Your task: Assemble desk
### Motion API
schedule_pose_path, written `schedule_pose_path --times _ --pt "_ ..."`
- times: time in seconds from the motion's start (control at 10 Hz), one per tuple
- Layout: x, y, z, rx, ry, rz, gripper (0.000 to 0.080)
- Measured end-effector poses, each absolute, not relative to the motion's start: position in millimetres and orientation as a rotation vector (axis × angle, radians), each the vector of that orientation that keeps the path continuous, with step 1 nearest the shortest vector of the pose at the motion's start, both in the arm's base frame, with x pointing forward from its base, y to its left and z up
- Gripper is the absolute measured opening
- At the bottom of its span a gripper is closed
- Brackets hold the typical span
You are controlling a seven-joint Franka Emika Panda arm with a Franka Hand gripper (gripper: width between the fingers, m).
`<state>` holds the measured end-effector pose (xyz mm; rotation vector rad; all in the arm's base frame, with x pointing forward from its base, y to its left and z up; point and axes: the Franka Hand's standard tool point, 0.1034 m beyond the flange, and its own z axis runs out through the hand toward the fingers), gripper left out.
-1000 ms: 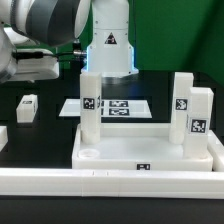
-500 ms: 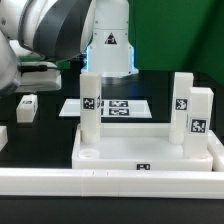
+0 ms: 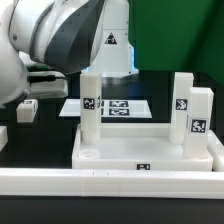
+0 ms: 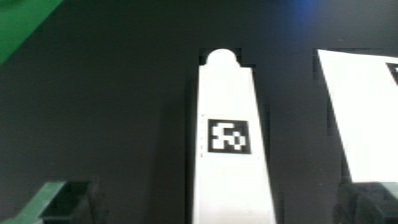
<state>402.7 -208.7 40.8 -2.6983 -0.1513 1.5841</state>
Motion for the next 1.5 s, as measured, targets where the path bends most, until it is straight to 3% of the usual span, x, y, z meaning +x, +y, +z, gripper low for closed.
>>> schedule_pose_path --times 0.2,1.1,1.3,1.4,1.5 --pt "403 -207 28.8 -2.71 -0.168 1.579 0.0649" --pt "395 -208 11.9 -2.702 -0.177 1.604 0.0649" --pt "395 -208 11.9 -2.702 -0.177 1.604 0.0402" --pt "395 -209 12.0 -2.702 -0.176 1.605 0.0402" --pt "395 -209 12.0 -2.702 -0.176 1.605 0.0291"
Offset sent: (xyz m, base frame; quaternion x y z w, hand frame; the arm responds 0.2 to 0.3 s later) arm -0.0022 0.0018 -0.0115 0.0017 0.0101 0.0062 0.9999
